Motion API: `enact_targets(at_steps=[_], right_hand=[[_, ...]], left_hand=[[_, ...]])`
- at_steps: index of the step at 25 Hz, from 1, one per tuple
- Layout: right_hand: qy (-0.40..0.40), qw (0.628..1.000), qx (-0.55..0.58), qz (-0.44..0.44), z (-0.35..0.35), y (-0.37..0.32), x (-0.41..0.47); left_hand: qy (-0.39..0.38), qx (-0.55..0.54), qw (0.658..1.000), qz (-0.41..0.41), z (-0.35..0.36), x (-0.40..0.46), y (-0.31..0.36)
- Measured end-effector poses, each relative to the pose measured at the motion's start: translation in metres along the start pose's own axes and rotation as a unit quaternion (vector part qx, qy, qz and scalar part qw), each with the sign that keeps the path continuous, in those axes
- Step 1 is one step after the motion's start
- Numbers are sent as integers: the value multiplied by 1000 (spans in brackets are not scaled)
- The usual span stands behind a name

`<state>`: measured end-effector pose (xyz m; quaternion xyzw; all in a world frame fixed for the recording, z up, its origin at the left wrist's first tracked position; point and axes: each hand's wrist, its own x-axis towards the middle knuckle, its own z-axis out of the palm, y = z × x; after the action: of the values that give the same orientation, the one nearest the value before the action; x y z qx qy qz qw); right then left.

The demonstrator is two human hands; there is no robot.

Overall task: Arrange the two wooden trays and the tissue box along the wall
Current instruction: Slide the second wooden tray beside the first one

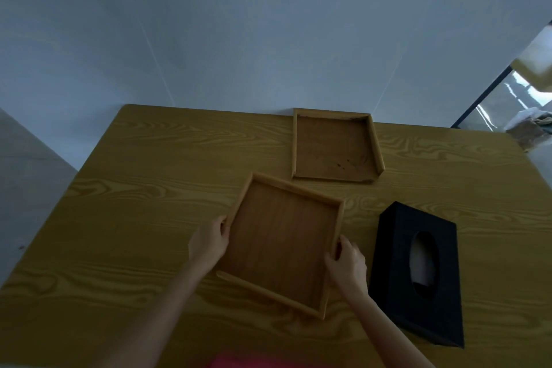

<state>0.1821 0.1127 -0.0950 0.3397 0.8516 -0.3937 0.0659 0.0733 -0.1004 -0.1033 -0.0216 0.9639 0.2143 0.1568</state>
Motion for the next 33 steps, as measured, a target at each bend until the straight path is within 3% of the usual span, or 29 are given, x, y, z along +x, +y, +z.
enact_targets(at_steps=[12,24,29,31,33], right_hand=[[21,995,15,-93,32,-65,-1],[-7,998,-19,-62,66,-103,41],[-28,998,-35,-50,68,-102,44],[-20,991,-83,-99,69,-99,35],[-10,969,-150,-196,74,-90,17]], left_hand=[[85,-96,991,-40,-50,2,-65],[20,-84,995,-51,-63,47,-83],[-29,-80,996,-21,-66,50,-82],[-15,-37,999,27,-71,42,-81],[5,16,992,126,-70,26,-79]])
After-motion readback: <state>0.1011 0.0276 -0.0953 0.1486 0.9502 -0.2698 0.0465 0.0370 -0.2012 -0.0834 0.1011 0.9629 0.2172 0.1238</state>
